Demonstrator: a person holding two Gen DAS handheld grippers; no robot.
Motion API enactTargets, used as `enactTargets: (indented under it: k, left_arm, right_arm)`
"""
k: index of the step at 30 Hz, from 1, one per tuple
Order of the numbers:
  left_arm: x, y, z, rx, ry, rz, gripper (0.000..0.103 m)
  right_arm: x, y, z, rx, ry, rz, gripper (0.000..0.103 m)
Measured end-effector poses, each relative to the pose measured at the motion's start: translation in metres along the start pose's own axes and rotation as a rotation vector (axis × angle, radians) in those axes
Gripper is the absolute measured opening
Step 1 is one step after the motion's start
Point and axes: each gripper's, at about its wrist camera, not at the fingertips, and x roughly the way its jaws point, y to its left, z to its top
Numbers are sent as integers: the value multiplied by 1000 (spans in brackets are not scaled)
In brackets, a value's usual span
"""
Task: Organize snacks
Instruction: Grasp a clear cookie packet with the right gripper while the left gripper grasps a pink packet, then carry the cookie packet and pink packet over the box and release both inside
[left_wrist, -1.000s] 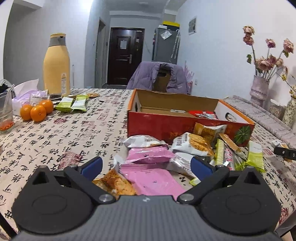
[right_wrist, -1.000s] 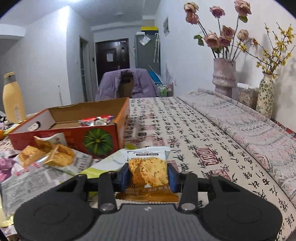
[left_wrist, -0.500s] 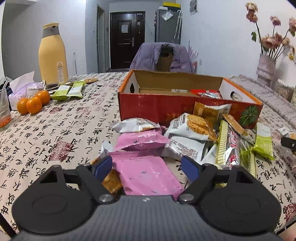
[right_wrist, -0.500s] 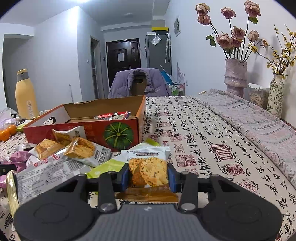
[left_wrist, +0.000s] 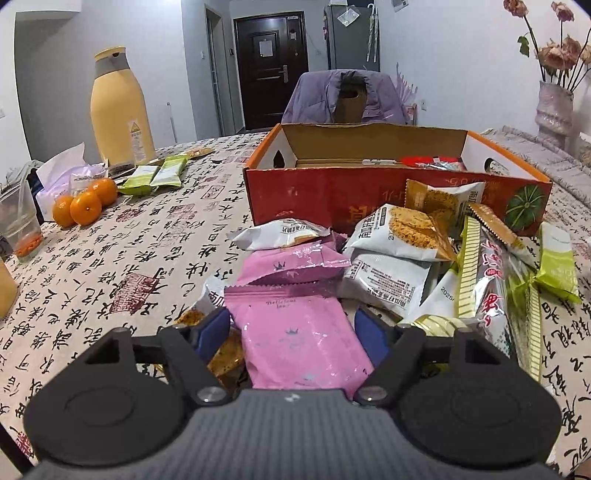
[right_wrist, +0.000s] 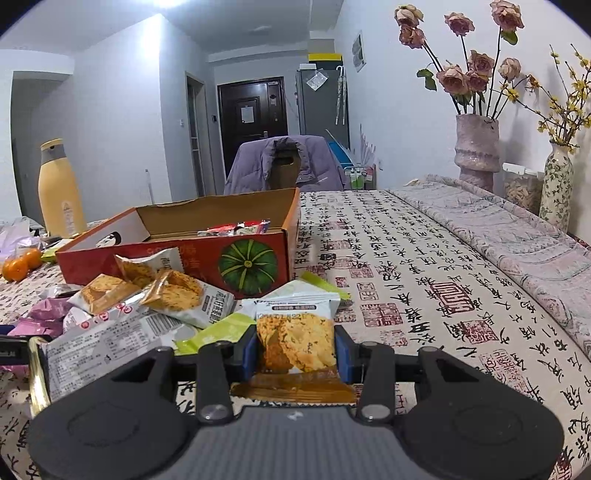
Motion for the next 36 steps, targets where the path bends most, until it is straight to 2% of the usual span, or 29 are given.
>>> enactTargets:
  k: [4, 10, 18, 30, 36]
  left_arm:
    - [2, -3, 2, 9, 12, 20, 72]
    - [1, -2, 1, -18, 5, 25, 61]
    - [-10, 2, -1, -36, -16, -13, 60]
    - [-47, 10, 9, -49, -127, -58, 60]
    - [-59, 10, 26, -42, -184, -73, 60]
  right_arm:
    - [-2, 0, 0, 2, -5, 8, 41]
    - [-6, 3, 1, 0, -13, 20, 41]
    - [-15, 7, 2, -9, -29, 29, 41]
    - [-30, 20, 8, -33, -67, 57, 41]
    - [-30, 28, 14, -55, -88, 72, 41]
